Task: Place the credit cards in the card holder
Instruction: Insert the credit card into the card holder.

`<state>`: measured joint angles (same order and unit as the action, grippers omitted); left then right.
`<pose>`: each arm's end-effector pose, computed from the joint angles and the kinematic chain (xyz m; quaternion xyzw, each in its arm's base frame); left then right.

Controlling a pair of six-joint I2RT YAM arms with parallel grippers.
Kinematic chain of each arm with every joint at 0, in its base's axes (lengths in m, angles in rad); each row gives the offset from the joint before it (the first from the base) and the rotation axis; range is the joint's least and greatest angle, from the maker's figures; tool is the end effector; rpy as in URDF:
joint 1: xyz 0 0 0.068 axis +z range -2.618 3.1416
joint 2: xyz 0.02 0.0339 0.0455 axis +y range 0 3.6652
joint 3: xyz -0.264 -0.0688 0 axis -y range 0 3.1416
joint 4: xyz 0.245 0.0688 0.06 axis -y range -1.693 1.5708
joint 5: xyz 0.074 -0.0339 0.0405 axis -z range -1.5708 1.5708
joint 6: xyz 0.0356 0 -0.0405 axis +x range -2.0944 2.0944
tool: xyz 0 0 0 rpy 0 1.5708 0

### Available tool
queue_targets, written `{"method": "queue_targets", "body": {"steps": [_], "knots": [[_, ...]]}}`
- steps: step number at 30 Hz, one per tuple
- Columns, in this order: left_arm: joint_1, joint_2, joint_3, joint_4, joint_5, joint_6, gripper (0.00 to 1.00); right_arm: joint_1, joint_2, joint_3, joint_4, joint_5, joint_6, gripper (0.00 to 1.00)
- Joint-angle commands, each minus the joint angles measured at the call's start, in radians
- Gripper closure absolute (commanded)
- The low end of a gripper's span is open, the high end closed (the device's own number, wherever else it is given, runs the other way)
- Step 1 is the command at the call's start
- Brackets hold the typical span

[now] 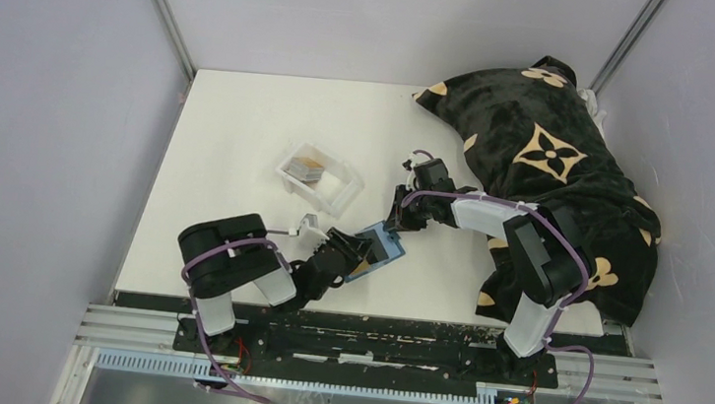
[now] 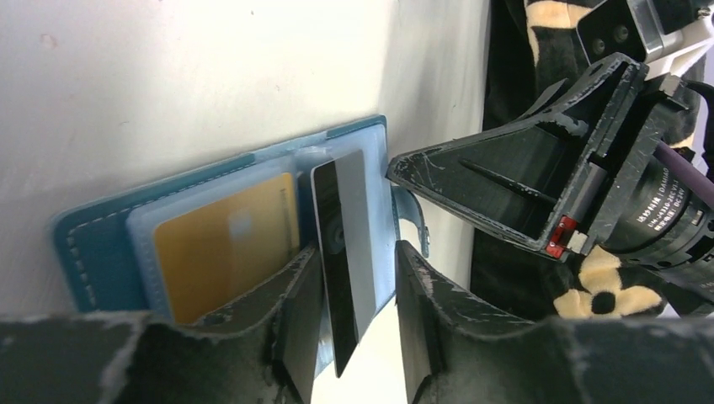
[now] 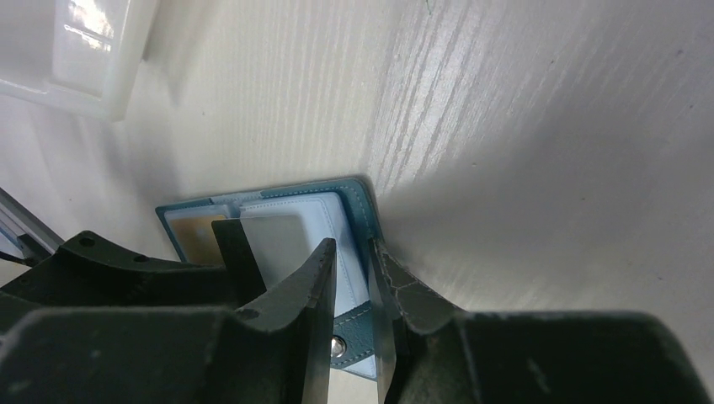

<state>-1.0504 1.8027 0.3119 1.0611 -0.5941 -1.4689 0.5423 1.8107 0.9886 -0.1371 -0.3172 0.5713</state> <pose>0.1437 -0.2106 0.0879 -0.3218 0.7544 -0.4162 0.3926 0.2986 0.1929 0.1430 -0.0339 0.9422 0.2850 0.1728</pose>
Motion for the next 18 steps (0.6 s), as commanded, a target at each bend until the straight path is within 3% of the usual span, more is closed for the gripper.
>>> {"method": "queue_targets", "body": {"steps": [1, 7, 18], "knots": [[-0.003, -0.025, -0.006, -0.264, 0.026, 0.085, 0.52, 0.015, 0.047, -0.006, 0.015, 0.004, 0.006, 0.74], [-0.003, -0.104, 0.044, -0.464, 0.028, 0.13, 0.42, 0.015, 0.039, -0.006, 0.013, 0.009, 0.002, 0.74], [-0.003, -0.304, 0.014, -0.634, -0.059, 0.163, 0.38, 0.015, 0.034, -0.011, 0.014, 0.013, 0.001, 0.74]]}}
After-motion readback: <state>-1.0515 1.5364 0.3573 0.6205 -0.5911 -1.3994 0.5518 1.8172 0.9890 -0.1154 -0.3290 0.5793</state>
